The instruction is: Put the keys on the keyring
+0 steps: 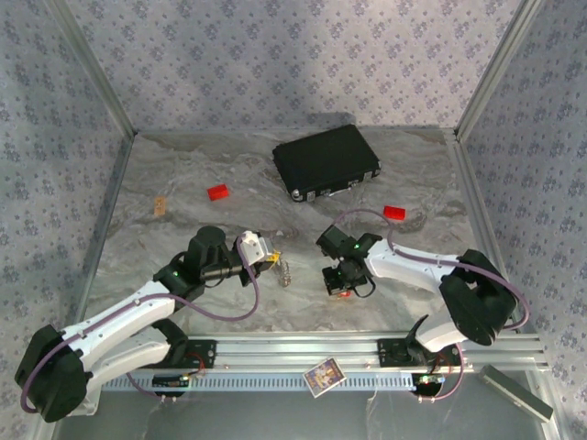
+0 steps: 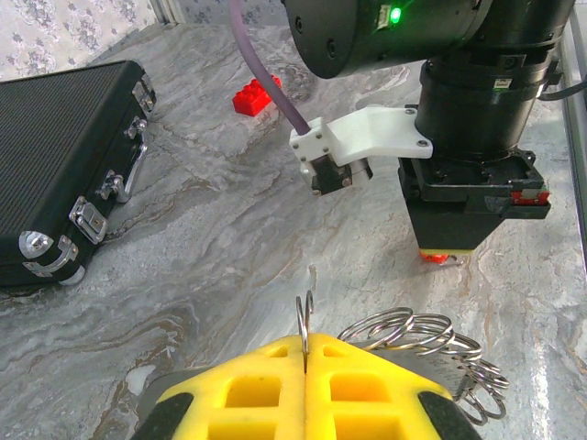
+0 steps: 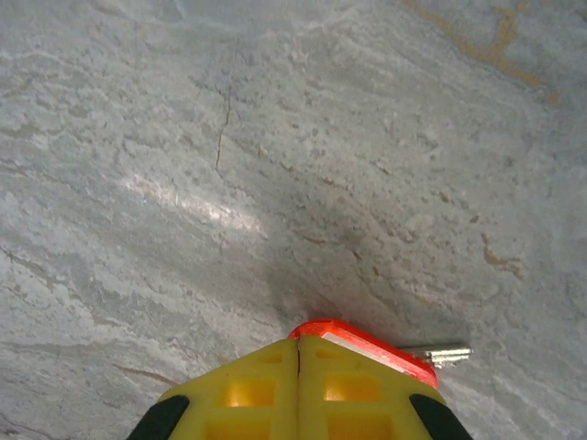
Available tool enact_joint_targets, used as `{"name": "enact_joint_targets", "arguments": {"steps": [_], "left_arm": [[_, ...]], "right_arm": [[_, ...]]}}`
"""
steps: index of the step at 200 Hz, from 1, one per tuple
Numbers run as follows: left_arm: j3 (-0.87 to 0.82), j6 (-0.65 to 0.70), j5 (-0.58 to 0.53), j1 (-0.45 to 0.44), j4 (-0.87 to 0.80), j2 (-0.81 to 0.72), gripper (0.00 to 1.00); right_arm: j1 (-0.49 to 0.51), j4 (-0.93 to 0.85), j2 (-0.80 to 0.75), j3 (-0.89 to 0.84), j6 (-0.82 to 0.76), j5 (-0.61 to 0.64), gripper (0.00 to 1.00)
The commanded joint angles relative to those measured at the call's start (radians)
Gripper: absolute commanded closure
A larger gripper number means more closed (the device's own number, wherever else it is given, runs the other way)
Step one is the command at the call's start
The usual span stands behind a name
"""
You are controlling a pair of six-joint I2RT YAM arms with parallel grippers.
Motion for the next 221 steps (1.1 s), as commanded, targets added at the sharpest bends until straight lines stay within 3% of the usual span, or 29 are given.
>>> {"name": "enact_joint_targets", "arguments": {"steps": [1, 90, 148, 196, 221], "left_arm": [[0.039, 0.001, 0.024, -0.01, 0.032, -0.007, 1.0], [0.04, 0.009, 0.043, -0.011, 0.034, 0.005, 1.0], [0.041, 0.013, 0.049, -0.012, 0.029, 0.009, 1.0], [0.045, -0.022, 0.025, -0.012, 0.023, -0.007, 1.0], [0.05, -0.067, 0.021, -0.012, 0.012, -0.019, 1.0]], "right_arm": [[-0.008, -0.002, 0.026, -0.005, -0.027, -0.022, 1.0], [-0.017, -0.021, 0.065, 0.019, -0.05, -0.019, 0.94], [-0.016, -0.041, 0.058, 0.027, -0.058, -0.011, 1.0], [-0.004, -0.063, -0.102, 0.069, -0.113, 0.071, 1.0], [0.018, -0.005, -0.225, 0.077, -0.222, 0.12, 1.0]]}}
